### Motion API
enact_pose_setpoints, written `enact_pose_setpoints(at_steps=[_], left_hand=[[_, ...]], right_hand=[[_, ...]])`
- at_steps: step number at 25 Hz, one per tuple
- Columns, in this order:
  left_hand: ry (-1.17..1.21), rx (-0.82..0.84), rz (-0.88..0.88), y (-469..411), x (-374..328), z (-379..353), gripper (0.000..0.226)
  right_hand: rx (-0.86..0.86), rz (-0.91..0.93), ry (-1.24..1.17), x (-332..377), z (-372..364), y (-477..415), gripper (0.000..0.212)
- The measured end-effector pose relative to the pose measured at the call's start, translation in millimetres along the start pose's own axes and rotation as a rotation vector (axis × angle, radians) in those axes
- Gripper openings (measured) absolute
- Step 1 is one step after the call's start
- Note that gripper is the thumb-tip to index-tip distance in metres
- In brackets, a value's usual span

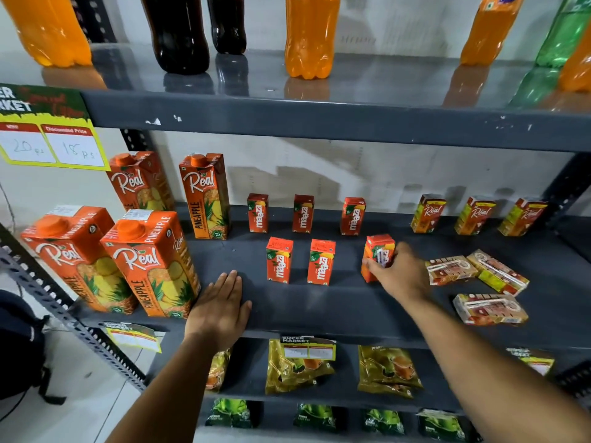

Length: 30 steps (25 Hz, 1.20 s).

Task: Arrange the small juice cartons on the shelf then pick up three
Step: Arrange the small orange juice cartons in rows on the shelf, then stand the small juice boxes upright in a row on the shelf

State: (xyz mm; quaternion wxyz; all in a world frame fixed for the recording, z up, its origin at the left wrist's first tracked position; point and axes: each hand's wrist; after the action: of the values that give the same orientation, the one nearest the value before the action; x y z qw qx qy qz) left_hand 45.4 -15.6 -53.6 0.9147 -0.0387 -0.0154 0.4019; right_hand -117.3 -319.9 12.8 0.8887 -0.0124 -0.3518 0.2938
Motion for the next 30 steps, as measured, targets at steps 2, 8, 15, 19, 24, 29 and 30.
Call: enact_pose_setpoints(at_steps=[2,8,15,19,24,29,30], left_hand=[[0.0,0.005,0.006,0.0,0.2,0.4,0.087],[-0.001,0.036,0.02,0.4,-1.6,3.2,0.08],[0.012,0.053,0.017,1.5,-0.5,5.9,0.067],[0.021,0.039,0.006,0.6,0.1,4.3,0.069],[0.03,0.032,0.011,1.0,3.0,2.9,0.066],[0.017,0.034,-0.006,3.3,-1.7,8.4,0.065],[0.067,-0.02,-0.002,8.8,-4.3,10.6,0.067]], right_hand=[[-0.067,-0.107,-0.11,4.7,-10.1,10.7,0.057],[0.014,-0.117,-0.149,12.7,0.1,11.1,0.096],[0.652,0.25,0.497,55.1,53.8,-50.0,0.048],[0.724,0.578,0.705,68.7,59.5,-46.3,0.016],[0.648,0.941,0.915,61.0,58.0,-47.8,0.04],[0.531,0.808,0.648,34.5,98.7,-63.3,0.066],[0.491,0.749,0.624,22.6,114.1,-69.1,0.069]])
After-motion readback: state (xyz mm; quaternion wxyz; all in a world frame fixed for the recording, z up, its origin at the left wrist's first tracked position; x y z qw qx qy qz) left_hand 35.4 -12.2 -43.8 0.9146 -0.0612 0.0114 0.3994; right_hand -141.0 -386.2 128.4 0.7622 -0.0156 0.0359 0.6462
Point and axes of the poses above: each hand's wrist, its own y-axis away from the middle knuckle, its own z-axis out of the back of the hand, x = y × z, and after that the axes turned 3 degrees about -y, right-handed
